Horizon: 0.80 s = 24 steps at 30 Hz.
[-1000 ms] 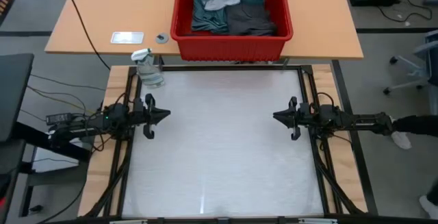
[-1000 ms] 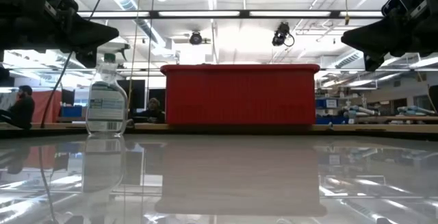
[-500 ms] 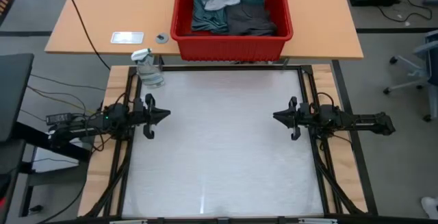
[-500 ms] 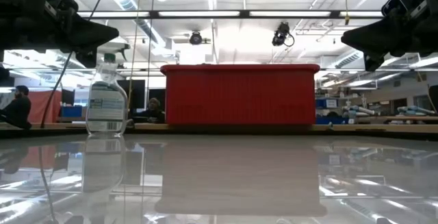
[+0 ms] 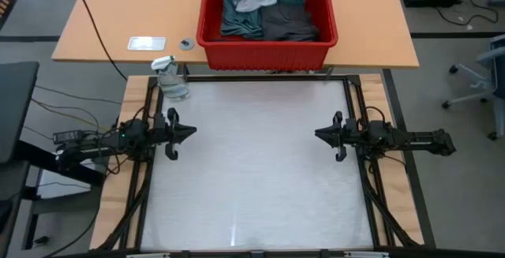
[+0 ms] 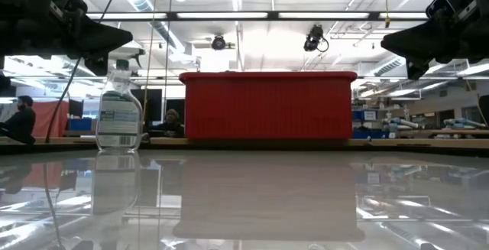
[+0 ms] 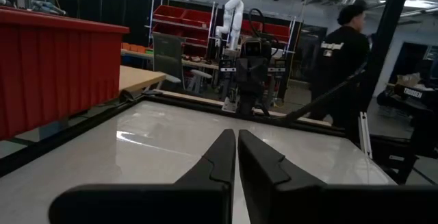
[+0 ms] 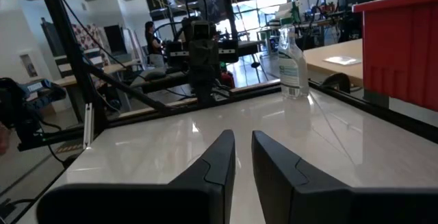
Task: Fold Laundry from Bin
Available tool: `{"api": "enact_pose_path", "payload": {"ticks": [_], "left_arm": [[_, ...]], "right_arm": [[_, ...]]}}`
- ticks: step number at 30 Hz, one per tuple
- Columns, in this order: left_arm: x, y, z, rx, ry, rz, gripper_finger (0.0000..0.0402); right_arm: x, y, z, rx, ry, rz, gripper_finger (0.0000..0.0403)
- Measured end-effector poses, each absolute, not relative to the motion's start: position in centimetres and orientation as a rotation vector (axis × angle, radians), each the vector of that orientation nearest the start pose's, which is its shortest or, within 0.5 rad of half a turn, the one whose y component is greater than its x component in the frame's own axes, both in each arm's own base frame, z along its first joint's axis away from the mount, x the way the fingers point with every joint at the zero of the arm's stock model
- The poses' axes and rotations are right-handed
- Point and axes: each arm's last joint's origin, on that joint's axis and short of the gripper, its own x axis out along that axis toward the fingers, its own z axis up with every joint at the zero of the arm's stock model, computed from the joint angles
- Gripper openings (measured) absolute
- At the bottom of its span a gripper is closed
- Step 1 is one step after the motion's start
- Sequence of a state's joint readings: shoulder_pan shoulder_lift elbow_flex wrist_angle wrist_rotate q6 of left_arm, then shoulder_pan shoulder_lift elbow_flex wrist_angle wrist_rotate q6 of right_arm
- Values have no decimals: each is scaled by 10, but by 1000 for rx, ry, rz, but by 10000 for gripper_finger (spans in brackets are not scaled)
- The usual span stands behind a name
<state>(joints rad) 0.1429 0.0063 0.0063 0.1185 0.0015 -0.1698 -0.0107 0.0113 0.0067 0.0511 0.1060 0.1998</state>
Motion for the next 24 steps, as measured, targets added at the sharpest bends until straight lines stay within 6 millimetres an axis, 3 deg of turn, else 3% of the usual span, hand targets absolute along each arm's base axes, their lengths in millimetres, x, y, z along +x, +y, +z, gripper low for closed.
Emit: {"api": "enact_pose_path", "payload": {"ticks": [7,10,13,17,21,24], "left_arm": [[94,17,186,-158,-233,239,25],[92,17,194,-262,-332,216,25],[90,17,199,-380,-412,216,25],[89,22,198,-544,-462,362,25],[90,28,193,-570,-470,562,25],[93,30,191,-624,-468,639,25]], "right_arm": [[98,-5,169,187,-54,-125,61],[95,-15,174,-96,-65,-400,61],[93,-17,184,-168,-153,-471,61],[90,-17,197,-77,-310,-473,61],[82,-19,213,51,-516,-519,61],[80,-24,211,293,-570,-645,61]]}}
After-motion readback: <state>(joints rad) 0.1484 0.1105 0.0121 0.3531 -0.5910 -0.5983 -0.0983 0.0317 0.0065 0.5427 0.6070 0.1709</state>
